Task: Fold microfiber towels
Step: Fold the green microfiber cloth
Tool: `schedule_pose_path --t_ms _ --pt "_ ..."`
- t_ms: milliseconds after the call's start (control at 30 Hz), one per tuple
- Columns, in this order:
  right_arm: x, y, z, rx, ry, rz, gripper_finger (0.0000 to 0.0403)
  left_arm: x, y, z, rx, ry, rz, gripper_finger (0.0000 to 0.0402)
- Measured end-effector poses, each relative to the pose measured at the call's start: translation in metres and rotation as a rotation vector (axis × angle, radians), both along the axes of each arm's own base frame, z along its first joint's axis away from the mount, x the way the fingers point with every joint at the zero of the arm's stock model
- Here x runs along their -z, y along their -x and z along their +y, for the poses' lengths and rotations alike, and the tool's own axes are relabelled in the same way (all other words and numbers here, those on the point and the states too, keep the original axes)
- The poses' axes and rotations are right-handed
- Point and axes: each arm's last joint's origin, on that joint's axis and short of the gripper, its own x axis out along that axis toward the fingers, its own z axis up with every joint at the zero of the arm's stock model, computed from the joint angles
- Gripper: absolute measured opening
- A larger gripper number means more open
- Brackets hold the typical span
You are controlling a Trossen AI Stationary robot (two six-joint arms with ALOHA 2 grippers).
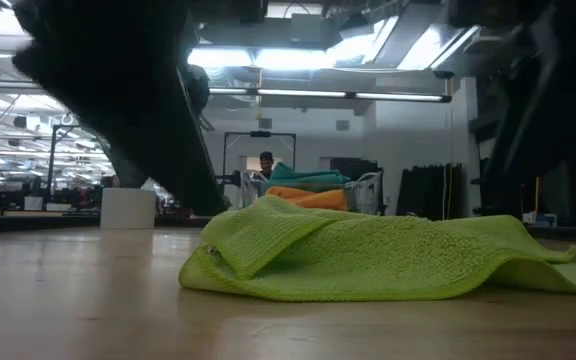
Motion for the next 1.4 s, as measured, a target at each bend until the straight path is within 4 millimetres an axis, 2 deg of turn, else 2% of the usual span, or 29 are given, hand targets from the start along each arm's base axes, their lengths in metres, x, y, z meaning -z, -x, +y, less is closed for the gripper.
schedule_pose_path --t_ms 133,300,567,800,1067,1233,1400 --pt "0.000 0.007 0.004 0.004 0.063 -0.013 0.0211 0.008 -0.003 0.002 0.013 -0.023 0.015 0.0135" --pt "0.000 0.008 0.005 0.008 0.073 -0.020 0.0211 0.007 -0.008 0.006 -0.067 0.027 -0.008 0.0135" --pt "0.000 0.009 0.004 0.007 0.086 -0.016 0.0211 0.020 -0.013 0.005 -0.043 -0.037 -0.023 0.0135" --pt "0.001 0.012 0.006 -0.004 0.097 -0.005 0.0211 0.022 -0.016 0.012 -0.051 -0.081 -0.032 0.0135" --pt "0.004 0.021 -0.002 -0.009 0.182 0.091 0.0211 0.041 -0.027 0.019 -0.082 -0.081 -0.022 0.0135" --pt "0.005 0.032 -0.011 0.009 0.269 0.200 0.0211 0.043 -0.031 0.021 -0.120 -0.056 -0.046 0.0135" --pt "0.005 0.027 -0.013 0.025 0.242 0.189 0.0211 0.043 -0.031 0.019 -0.111 -0.057 -0.055 0.0135"
